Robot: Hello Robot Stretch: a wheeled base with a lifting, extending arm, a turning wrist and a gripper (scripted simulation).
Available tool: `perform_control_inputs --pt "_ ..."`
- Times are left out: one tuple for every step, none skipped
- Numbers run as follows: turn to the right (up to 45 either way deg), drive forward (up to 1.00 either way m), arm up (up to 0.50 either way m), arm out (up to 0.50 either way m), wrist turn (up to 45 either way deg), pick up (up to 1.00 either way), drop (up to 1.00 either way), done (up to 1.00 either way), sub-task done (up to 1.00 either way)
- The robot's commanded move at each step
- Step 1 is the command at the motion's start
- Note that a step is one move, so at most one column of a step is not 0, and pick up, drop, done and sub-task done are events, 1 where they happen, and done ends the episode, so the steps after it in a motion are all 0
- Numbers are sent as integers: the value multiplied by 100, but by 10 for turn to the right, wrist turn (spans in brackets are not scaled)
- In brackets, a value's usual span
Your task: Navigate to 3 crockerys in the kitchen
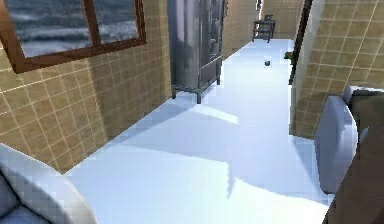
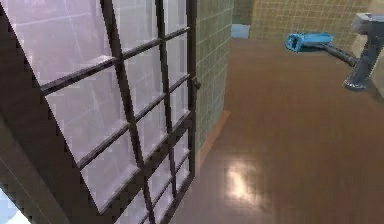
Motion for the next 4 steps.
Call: perform_control_inputs --pt "0 70 0 0 0 0 0 0 0" --pt "240 0 0 0 0 0 0 0 0" --pt "0 100 0 0 0 0 0 0 0" --pt "0 100 0 0 0 0 0 0 0"
